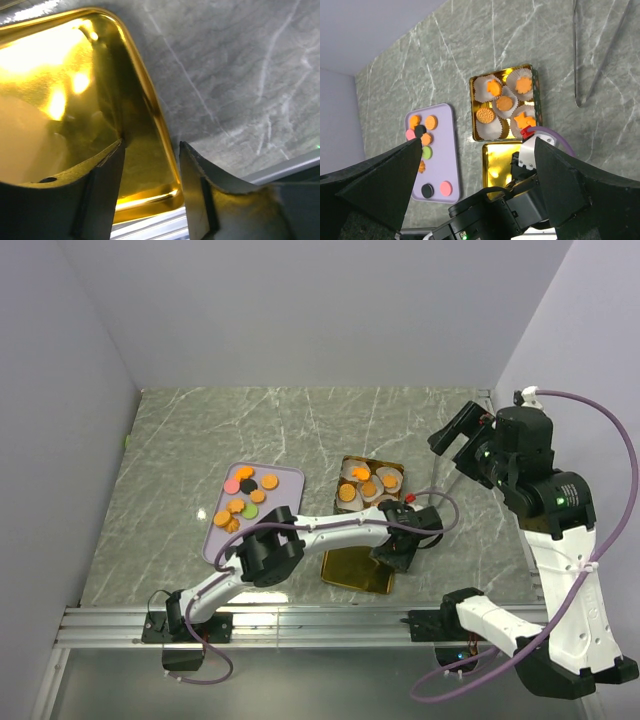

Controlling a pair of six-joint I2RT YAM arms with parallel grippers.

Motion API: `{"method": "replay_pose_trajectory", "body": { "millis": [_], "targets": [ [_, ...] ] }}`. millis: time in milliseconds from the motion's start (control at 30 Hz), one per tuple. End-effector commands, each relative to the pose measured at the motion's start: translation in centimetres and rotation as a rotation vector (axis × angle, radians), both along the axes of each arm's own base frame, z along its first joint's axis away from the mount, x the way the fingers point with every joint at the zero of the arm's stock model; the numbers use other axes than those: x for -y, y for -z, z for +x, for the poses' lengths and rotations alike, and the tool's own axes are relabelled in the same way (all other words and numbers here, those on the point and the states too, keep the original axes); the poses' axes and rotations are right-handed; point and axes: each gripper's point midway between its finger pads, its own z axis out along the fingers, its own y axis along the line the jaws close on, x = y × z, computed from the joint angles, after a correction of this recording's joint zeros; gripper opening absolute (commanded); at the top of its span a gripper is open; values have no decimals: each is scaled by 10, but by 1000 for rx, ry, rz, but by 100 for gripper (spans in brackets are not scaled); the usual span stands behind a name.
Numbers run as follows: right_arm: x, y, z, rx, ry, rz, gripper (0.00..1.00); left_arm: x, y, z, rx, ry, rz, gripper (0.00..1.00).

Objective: Pack the cookies

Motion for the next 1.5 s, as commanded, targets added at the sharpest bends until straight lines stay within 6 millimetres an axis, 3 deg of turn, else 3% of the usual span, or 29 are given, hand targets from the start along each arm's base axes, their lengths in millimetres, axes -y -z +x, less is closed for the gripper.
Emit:
{"method": "replay_pose_trajectory", "body": {
  "millis": [0,300,433,567,833,1033,1133,1167,1200,1233,1267,1300,1333,1367,1400,1433,1467],
  "targets": [
    [0,-7,1,49,-6,-2,100,6,11,-13,-24,52,12,52],
    [0,-3,2,41,-6,-8,100,-10,18,-15,-23,64,74,15],
    [-3,-9,5,51,-14,5,100,-21,0,-15,-14,53,89,0],
    [-5,-24,9,73,-13,17,100,-40,-47,-17,-5,-3,50,0],
    [-22,-84,19,189,-75,95,100,-69,-128,-25,10,-77,-66,0],
    [-43,-120,30,272,-169,163,100,-94,-204,-4,94,-128,-132,0],
    [-53,-126,46,267,-217,203,100,-115,-260,20,136,-184,-280,0],
    [-56,-127,48,263,-232,238,100,-126,-274,38,152,-217,-322,0],
    [-51,-126,60,270,-222,268,100,-123,-294,44,157,-216,-415,0],
    [-67,-126,56,247,-312,368,100,-141,-318,56,186,-231,-492,0],
    [-69,-123,61,234,-337,421,100,-146,-331,59,200,-223,-549,0],
    [-73,-100,72,175,-355,479,100,-147,-347,57,192,-191,-632,0],
    [-74,-110,82,238,-405,524,100,-156,-385,57,257,-170,-769,0],
    [-86,-111,77,212,-476,624,100,-168,-383,70,276,-187,-789,0],
    [-89,-106,88,258,-522,655,99,-171,-394,64,260,-146,-854,0],
    [-93,-108,89,257,-535,725,99,-180,-425,60,329,-113,-963,0],
    [-96,-109,86,267,-578,760,99,-189,-424,68,342,-118,-984,0]
  ]
}}
